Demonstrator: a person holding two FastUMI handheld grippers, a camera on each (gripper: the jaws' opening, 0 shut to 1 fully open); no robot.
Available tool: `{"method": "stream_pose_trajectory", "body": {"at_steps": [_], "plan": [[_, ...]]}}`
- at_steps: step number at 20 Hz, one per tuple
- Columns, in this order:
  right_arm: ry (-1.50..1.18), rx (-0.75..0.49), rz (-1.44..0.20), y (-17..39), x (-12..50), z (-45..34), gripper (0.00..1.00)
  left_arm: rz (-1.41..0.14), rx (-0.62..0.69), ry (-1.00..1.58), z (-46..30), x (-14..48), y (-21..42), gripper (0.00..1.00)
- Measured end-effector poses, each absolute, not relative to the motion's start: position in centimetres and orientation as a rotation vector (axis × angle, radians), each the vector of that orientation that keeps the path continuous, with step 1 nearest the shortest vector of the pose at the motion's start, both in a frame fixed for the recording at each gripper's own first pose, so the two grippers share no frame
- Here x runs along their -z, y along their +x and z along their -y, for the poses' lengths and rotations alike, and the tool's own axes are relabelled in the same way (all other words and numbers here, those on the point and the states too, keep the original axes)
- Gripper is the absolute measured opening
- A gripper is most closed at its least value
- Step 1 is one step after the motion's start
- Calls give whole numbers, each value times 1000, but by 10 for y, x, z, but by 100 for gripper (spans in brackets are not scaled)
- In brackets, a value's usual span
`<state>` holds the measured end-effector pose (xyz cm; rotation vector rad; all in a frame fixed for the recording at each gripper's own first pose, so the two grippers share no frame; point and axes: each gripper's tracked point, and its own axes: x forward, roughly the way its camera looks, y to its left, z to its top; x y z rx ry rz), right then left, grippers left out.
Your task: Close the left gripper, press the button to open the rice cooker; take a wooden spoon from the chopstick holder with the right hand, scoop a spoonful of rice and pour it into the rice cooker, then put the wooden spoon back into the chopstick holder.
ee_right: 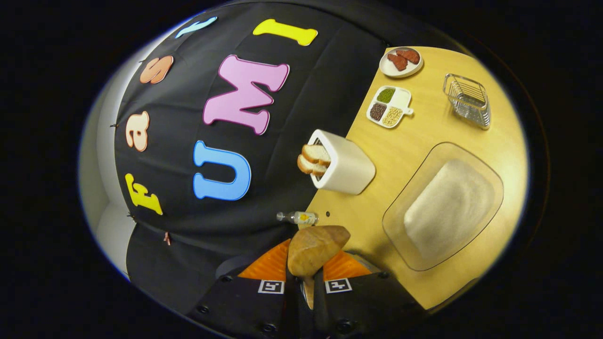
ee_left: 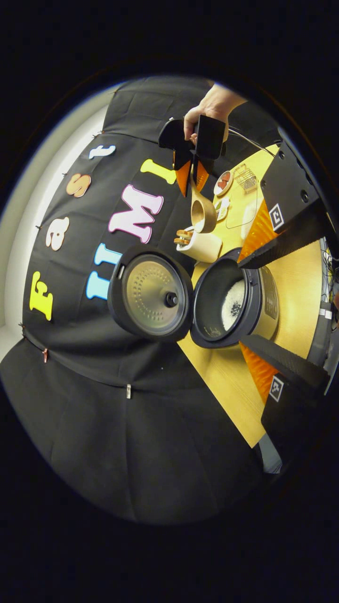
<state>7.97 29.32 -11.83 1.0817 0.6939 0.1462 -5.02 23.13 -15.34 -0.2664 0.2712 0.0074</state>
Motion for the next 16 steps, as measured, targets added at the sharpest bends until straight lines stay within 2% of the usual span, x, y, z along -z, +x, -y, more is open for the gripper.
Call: {"method": "stream_pose_trajectory", "body": {"at_steps": [1,2,3,7,12,13,14,15,16], "plan": [[1066,-162,-710,78,122,-307,17,-278,-21,-277,-237,155,-50,95],[1044,-180,-723,78,126,-321,12,-282,-33,-283,-243,158,-50,95],[1021,-198,-735,76,127,-334,17,-282,-45,-286,-251,159,-51,95],[833,-307,-723,75,133,-390,17,-294,-78,-282,-271,163,-49,95],[449,-461,-561,64,119,-438,17,-284,-90,-276,-289,156,-45,95],[382,-487,-526,63,120,-447,17,-278,-86,-280,-291,153,-44,93],[319,-517,-498,62,121,-457,16,-272,-85,-281,-293,151,-43,95],[264,-546,-478,59,124,-465,16,-272,-88,-272,-297,150,-42,92],[217,-570,-468,53,127,-471,16,-273,-94,-257,-300,153,-41,95]]}}
